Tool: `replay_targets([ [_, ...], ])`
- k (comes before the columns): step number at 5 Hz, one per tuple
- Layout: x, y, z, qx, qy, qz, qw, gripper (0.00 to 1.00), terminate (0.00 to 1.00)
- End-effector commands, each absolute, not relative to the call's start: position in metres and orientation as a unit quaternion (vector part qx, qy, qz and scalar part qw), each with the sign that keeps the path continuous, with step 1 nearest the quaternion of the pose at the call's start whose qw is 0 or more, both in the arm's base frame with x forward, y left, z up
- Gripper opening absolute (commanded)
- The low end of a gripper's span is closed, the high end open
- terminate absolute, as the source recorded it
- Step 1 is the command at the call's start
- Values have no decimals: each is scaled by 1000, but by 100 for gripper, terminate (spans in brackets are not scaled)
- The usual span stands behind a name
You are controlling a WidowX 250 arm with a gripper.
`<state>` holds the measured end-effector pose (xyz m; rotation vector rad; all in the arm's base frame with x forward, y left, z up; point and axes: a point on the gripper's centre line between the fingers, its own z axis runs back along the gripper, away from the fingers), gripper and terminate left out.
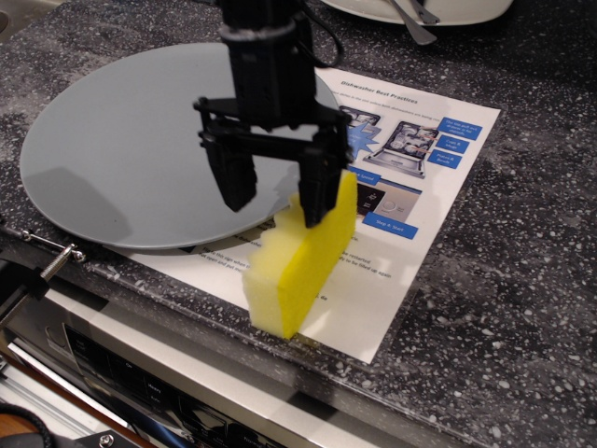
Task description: Pick up sponge and wipe plate
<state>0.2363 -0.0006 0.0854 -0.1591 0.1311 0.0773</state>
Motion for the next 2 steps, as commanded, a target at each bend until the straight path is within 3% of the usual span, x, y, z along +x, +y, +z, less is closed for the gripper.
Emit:
replay_targets([
  [1, 235, -15, 85, -89, 32, 56, 994, 100, 0],
  [2, 234, -16, 68, -66, 9, 63, 996, 100, 0],
])
